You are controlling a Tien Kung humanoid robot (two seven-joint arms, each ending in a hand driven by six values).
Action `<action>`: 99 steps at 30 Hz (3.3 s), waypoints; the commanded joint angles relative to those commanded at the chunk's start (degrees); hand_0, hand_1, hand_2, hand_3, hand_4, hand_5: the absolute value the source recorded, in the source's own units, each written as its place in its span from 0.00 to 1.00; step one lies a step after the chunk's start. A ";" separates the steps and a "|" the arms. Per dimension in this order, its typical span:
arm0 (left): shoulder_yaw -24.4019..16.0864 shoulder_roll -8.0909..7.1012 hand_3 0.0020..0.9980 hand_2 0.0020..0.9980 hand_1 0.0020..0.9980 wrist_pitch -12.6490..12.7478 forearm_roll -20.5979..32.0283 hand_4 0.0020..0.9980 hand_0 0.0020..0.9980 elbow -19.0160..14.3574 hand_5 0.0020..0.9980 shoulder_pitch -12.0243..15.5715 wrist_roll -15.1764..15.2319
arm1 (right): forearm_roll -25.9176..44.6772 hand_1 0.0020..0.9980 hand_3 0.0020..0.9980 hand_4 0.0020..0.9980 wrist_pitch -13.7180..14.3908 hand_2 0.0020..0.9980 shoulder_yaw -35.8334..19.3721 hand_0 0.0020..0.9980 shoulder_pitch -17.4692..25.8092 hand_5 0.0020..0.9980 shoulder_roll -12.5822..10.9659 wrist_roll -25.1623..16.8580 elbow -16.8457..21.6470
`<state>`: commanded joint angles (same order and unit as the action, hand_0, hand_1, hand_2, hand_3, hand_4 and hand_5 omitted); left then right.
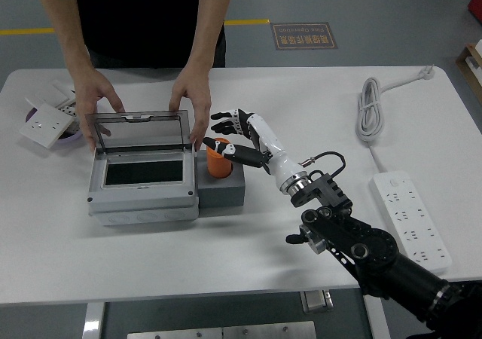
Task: Pick up the cylinder from the cube,place it in the box,flap close box
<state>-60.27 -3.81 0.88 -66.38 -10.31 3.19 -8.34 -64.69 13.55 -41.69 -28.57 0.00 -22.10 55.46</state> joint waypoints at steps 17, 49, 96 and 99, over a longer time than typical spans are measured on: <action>0.09 -0.13 0.95 0.86 0.85 -0.26 -0.54 0.00 0.92 0.00 0.00 -0.24 -0.24 | 1.67 0.61 0.65 0.94 -0.44 0.56 6.64 0.64 -2.31 0.34 0.00 0.53 -2.28; -1.00 -0.15 0.95 0.86 0.85 -0.29 -1.61 0.00 0.92 0.00 0.00 -0.35 -0.37 | 2.29 0.50 0.51 0.00 1.39 0.44 8.63 0.49 -2.07 0.00 0.00 1.88 1.57; -5.83 -1.45 0.95 0.86 0.85 -0.41 -5.91 0.00 0.92 0.00 0.00 0.85 -2.08 | -9.89 0.19 0.22 0.00 12.36 0.22 27.00 0.09 -18.97 0.00 0.00 17.70 7.15; -6.43 -1.55 0.95 0.86 0.85 -0.47 -6.59 0.00 0.92 0.00 0.00 0.91 -2.26 | -12.31 0.18 0.22 0.00 11.89 0.22 27.87 0.08 -19.76 0.00 0.00 20.34 6.75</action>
<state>-66.70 -5.37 0.41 -72.96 -10.31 4.10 -10.60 -77.00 25.45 -13.82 -48.33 0.00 -1.76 62.20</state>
